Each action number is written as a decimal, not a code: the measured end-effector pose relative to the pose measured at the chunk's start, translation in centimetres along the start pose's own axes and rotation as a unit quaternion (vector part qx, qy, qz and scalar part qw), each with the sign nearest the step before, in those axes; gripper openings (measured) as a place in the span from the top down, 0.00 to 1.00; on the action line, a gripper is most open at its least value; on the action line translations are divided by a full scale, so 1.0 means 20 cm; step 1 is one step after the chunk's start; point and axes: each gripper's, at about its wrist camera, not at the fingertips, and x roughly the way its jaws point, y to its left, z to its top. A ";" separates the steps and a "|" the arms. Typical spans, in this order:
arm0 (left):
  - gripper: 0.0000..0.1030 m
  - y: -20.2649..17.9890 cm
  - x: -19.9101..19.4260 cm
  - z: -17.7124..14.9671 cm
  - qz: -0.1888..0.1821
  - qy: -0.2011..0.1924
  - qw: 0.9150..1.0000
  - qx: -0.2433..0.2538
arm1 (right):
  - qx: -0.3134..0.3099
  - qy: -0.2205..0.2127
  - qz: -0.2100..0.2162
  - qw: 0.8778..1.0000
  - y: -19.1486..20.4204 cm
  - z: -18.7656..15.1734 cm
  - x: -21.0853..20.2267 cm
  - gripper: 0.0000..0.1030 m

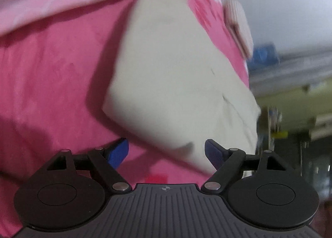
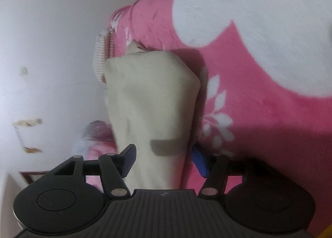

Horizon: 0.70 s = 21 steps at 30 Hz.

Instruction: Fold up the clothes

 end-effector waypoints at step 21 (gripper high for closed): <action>0.82 -0.11 -0.29 -0.06 -0.061 -0.187 0.977 0.078 | -0.069 -0.050 0.008 0.996 0.19 -0.03 -0.13 0.83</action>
